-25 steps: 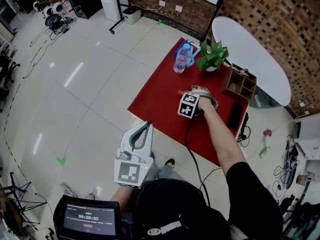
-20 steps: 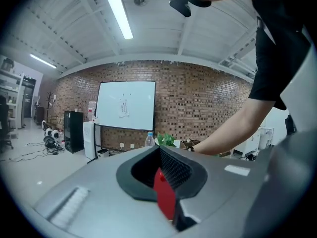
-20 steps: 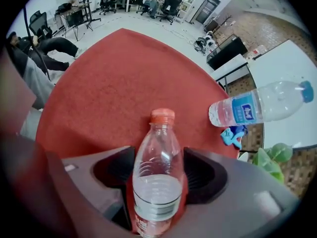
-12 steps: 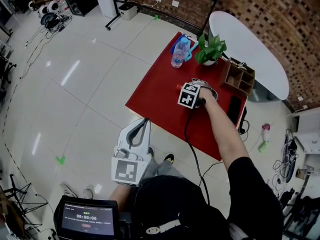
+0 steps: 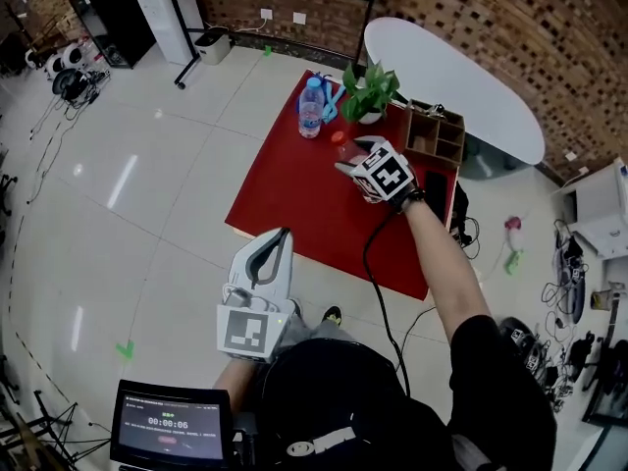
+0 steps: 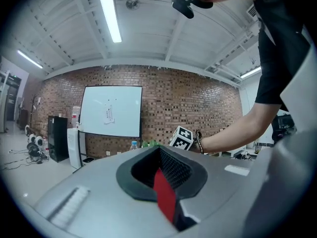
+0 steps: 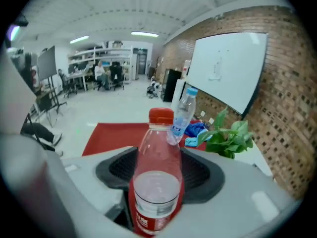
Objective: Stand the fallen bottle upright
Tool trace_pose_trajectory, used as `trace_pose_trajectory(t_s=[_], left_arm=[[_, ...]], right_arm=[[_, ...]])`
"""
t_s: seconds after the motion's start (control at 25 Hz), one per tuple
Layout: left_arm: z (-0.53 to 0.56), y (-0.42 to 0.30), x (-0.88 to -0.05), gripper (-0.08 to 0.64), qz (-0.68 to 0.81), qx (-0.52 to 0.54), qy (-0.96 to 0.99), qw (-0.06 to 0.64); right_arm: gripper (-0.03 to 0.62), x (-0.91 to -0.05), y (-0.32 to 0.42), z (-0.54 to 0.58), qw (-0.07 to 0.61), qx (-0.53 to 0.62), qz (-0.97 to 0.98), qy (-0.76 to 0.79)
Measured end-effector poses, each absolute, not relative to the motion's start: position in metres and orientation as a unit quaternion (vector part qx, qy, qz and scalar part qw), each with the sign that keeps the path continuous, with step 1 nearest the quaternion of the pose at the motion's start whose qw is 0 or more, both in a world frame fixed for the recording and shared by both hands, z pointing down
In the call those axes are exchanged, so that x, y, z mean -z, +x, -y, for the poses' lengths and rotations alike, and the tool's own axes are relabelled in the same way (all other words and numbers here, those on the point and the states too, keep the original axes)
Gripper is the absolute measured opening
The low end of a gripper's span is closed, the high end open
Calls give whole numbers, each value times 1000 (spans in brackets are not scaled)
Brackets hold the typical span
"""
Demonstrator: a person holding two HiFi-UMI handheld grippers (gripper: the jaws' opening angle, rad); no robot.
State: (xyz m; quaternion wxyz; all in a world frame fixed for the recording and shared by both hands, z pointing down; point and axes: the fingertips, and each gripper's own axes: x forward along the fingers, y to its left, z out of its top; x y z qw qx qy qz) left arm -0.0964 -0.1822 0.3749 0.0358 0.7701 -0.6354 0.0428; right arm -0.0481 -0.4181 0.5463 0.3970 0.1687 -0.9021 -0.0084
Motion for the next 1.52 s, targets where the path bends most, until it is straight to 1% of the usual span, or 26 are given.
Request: trace_pose_trajectory(t_s=[0.28, 0.36, 0.44, 0.52, 0.64, 0.72, 0.84, 0.92, 1.08, 1.16, 1.24, 1.44, 1.52], left_arm=[[189, -77, -365, 5, 608, -55, 791, 17], [190, -73, -365, 5, 602, -59, 796, 16], [190, -70, -365, 5, 598, -62, 799, 15], [191, -67, -365, 5, 595, -68, 801, 12], [189, -69, -368, 5, 595, -78, 800, 17], [185, -72, -371, 5, 597, -88, 797, 20], [182, -77, -371, 5, 603, -94, 792, 20], [183, -79, -371, 5, 606, -93, 790, 19], [186, -74, -373, 5, 598, -93, 796, 19], [186, -69, -373, 5, 592, -90, 801, 19], [186, -65, -372, 5, 586, -89, 805, 20], [190, -60, -368, 5, 579, -78, 812, 16], [192, -59, -368, 5, 578, -79, 812, 14]], right_arm=[[275, -474, -17, 428, 186, -55, 944, 266], [276, -465, -10, 428, 141, -57, 945, 288], [276, -465, -6, 426, 114, -56, 945, 302], [278, -479, -3, 420, 106, -56, 945, 305], [281, -520, 0, 402, 121, -52, 945, 300], [285, -536, 3, 388, 112, -42, 945, 305], [295, -534, 9, 380, 91, -24, 945, 312], [299, -535, 12, 381, 87, -37, 946, 310], [302, -536, 13, 382, 107, -60, 947, 298], [302, -533, 13, 377, 121, -53, 948, 290], [302, -523, 13, 373, 117, -49, 949, 287], [302, -473, 18, 366, 80, -25, 955, 286], [302, -441, 25, 356, 50, -15, 958, 282]])
